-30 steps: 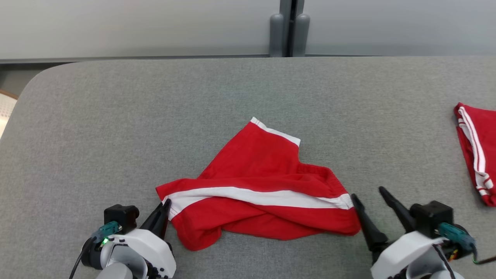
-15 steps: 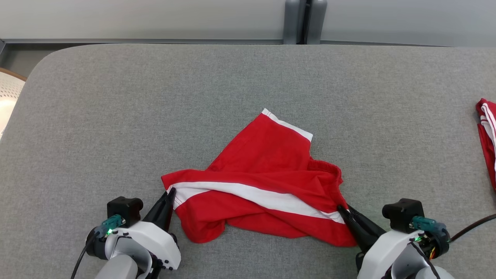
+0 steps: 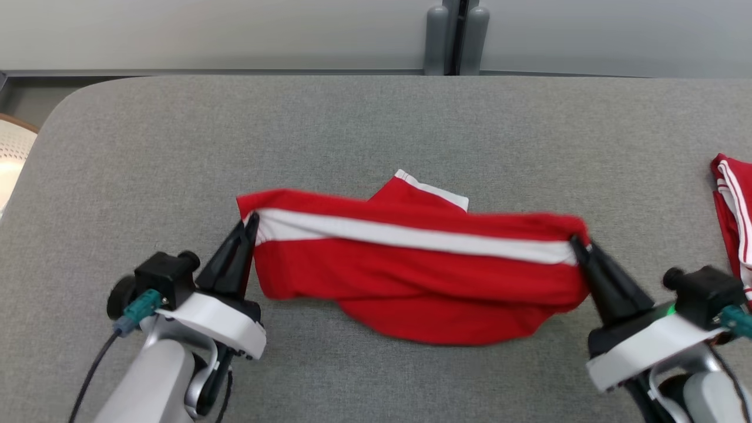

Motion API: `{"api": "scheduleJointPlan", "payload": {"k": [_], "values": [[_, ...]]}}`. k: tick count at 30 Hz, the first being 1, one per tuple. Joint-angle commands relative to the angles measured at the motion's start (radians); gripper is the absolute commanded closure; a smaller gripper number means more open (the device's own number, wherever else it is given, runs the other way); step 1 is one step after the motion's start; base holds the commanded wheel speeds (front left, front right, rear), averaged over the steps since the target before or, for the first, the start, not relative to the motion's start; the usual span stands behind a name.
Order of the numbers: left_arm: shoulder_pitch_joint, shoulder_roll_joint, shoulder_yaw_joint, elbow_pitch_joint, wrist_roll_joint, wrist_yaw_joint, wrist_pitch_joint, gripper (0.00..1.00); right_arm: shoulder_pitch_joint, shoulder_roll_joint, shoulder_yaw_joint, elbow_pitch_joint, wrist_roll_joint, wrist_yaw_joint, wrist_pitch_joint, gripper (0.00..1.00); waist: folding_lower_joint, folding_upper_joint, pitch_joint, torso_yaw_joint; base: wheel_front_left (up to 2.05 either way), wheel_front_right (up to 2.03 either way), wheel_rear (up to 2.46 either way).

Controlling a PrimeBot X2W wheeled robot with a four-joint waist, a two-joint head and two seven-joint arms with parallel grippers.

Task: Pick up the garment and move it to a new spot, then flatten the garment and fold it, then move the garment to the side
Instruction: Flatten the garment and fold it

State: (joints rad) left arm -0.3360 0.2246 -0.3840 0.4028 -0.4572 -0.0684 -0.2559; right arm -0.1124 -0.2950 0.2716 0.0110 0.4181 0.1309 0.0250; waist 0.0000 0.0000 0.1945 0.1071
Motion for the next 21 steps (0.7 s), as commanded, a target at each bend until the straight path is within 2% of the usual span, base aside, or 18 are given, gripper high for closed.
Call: {"api": "scheduleJointPlan", "payload": {"k": [1, 2, 5, 12, 17, 21], "values": [[-0.023, 0.023, 0.006, -0.059, 0.021, 0.011, -0.002, 1.00, -0.027, -0.008, -0.027, -0.030, -0.015, 0.000, -0.022, 1.00, 0.0000, 0.0000, -0.012, -0.009, 0.00, 0.00, 0.00], [-0.023, 0.023, 0.006, -0.059, 0.021, 0.011, -0.002, 1.00, -0.027, -0.008, -0.027, -0.030, -0.015, 0.000, -0.022, 1.00, 0.0000, 0.0000, -0.012, -0.009, 0.00, 0.00, 0.00], [-0.043, 0.058, 0.013, -0.185, 0.042, 0.027, 0.018, 1.00, -0.054, -0.007, -0.073, -0.081, -0.025, 0.000, -0.043, 1.00, 0.0000, 0.0000, -0.027, -0.020, 0.00, 0.00, 0.00], [-0.143, 0.114, 0.040, -0.441, 0.058, 0.051, 0.127, 1.00, -0.162, -0.017, -0.200, -0.198, -0.059, -0.001, -0.041, 1.00, 0.0000, 0.0000, -0.063, -0.047, 0.00, 0.00, 0.00], [-0.219, 0.141, 0.068, -0.532, 0.051, 0.067, 0.204, 1.00, -0.239, -0.011, -0.251, -0.256, -0.068, -0.001, -0.012, 1.00, 0.0000, 0.0000, -0.073, -0.076, 0.00, 0.00, 0.00], [-0.255, 0.141, 0.083, -0.539, 0.026, 0.072, 0.240, 1.00, -0.282, -0.005, -0.268, -0.261, -0.066, -0.001, 0.011, 1.00, 0.0000, 0.0000, -0.062, -0.088, 0.00, 0.00, 0.00]]}}
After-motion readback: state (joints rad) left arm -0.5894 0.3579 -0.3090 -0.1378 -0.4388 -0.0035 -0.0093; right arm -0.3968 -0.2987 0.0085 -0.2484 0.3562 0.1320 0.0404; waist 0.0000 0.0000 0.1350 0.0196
